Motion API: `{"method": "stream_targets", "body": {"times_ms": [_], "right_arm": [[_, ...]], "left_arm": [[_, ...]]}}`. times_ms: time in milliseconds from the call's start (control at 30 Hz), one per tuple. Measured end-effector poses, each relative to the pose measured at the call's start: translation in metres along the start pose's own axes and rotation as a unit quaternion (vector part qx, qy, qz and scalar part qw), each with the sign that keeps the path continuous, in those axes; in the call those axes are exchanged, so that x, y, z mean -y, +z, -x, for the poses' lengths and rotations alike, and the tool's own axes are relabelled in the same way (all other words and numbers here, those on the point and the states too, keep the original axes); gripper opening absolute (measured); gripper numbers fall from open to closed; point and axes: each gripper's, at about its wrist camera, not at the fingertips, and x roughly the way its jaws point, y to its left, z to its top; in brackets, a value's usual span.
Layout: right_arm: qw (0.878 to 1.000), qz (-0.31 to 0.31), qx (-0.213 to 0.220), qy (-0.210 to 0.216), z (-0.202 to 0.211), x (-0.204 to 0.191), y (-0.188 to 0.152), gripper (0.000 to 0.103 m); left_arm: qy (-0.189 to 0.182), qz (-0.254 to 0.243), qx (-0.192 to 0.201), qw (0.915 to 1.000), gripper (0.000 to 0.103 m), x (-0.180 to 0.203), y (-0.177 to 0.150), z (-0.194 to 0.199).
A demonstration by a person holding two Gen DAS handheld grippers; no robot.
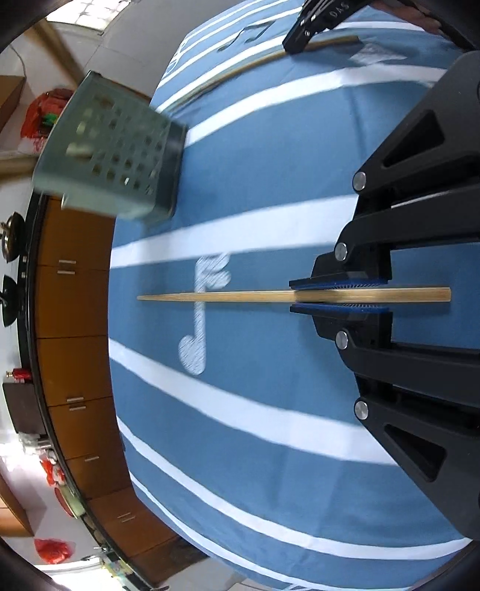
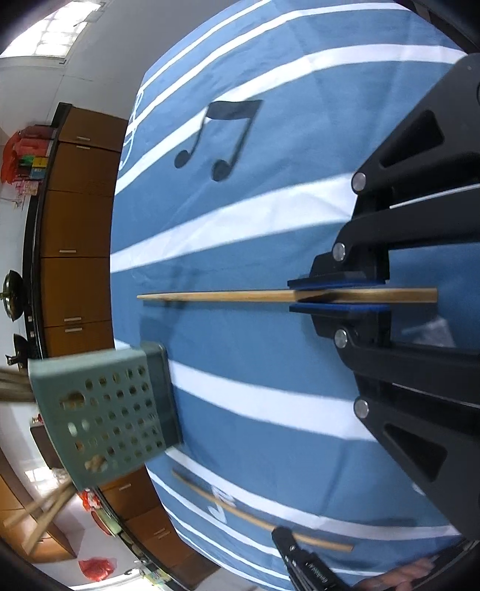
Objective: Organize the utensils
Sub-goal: 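Close the right tool on a chopstick while the left tool grasps another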
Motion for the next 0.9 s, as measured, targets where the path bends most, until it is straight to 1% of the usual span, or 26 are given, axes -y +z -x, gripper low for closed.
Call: {"method": "stream_targets", "body": {"times_ms": [100, 233, 333, 533, 700, 800, 900], "right_arm": [[1.0, 0.002, 0.005, -0.004, -0.01, 0.004, 0.012, 0.008], [1.0, 0.001, 0.01, -0.004, -0.017, 0.007, 0.02, 0.008], [1.0, 0.0, 0.015, -0.005, -0.018, 0.008, 0.02, 0.008], [1.0, -0.006, 0.016, -0.001, -0.019, 0.01, 0.021, 0.008], [1.0, -0.004, 0.016, -0.006, -0.019, 0.008, 0.021, 0.009], [1.0, -0.001, 0.016, -0.008, -0.019, 0.007, 0.021, 0.01], [1.0, 0.004, 0.016, -0.008, -0.018, 0.005, 0.02, 0.014]], "left_arm": [[-0.01, -0.001, 0.006, 0.9999, 0.007, -0.005, 0.009, -0.006], [-0.015, -0.007, 0.012, 0.9998, 0.008, -0.008, 0.011, -0.007], [-0.006, -0.02, 0.02, 0.9996, 0.008, -0.003, 0.009, -0.007], [-0.003, -0.021, 0.02, 0.9996, 0.008, -0.002, 0.01, -0.007], [0.006, -0.028, 0.019, 0.9994, 0.009, 0.001, 0.01, -0.008], [0.007, -0.026, 0.02, 0.9994, 0.009, 0.001, 0.01, -0.008], [0.008, -0.024, 0.019, 0.9995, 0.009, 0.0, 0.01, -0.008]]}}
